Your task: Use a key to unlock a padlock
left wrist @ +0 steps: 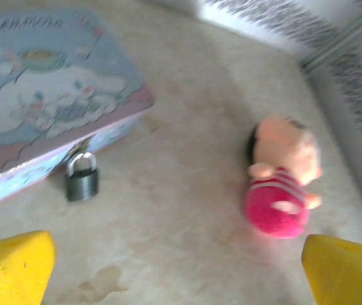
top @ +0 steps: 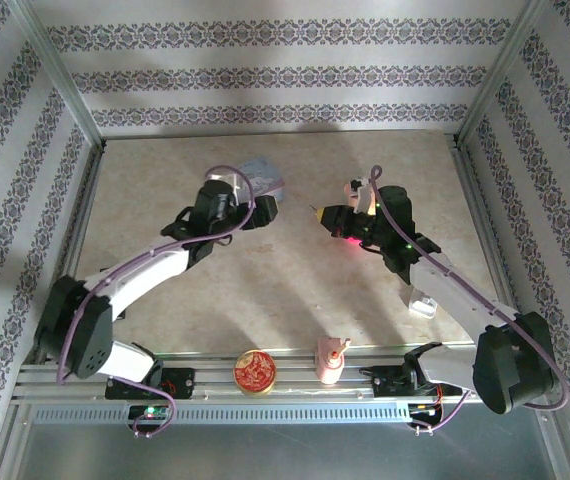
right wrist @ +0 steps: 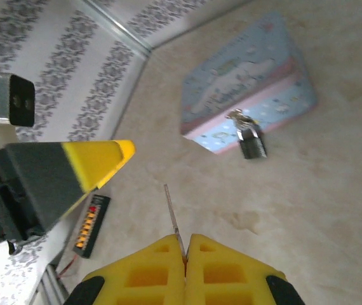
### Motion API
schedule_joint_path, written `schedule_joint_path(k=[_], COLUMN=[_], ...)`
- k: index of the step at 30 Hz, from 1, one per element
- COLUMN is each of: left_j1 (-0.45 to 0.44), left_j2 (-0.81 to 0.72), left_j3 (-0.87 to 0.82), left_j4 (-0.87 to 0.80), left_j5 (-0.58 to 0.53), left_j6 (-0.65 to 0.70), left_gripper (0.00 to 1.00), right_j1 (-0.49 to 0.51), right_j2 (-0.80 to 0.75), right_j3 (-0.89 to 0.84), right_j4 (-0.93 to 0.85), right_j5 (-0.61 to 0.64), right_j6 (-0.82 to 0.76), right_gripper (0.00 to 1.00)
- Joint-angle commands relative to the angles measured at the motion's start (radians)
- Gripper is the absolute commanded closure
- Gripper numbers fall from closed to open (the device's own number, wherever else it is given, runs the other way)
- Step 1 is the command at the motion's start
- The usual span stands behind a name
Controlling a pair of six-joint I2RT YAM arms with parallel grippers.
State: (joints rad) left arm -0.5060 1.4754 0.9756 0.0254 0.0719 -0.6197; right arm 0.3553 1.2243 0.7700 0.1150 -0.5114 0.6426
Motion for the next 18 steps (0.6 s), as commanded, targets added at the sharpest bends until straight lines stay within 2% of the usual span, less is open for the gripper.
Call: schedule_joint_path(k=[1,11,18], left_j1=[-0.024,-0.046,-0.047], left_j2=[0.086,0.353,0.508], left_j3=[0.056,0.174,0.301], left_j4=[-0.071,-0.053,-0.096], left_j5=[-0.167,-0.269,-0.366], left_j6=[-0.068,-0.094,-0.056], left_gripper=[0.01,0.0,0.07], right_j1=[-0.006,-0.003,-0.001], right_j2=[-0.001,-0.029,-0.027], right_j3=[0.036,0.062,0.066], right_j4=[-0.065,-0.212,-0.232], right_j5=[0.077,0.206,0.237], right_j6=[-0.038,-0.084,-0.087], right_gripper=[1.0,1.0,1.0])
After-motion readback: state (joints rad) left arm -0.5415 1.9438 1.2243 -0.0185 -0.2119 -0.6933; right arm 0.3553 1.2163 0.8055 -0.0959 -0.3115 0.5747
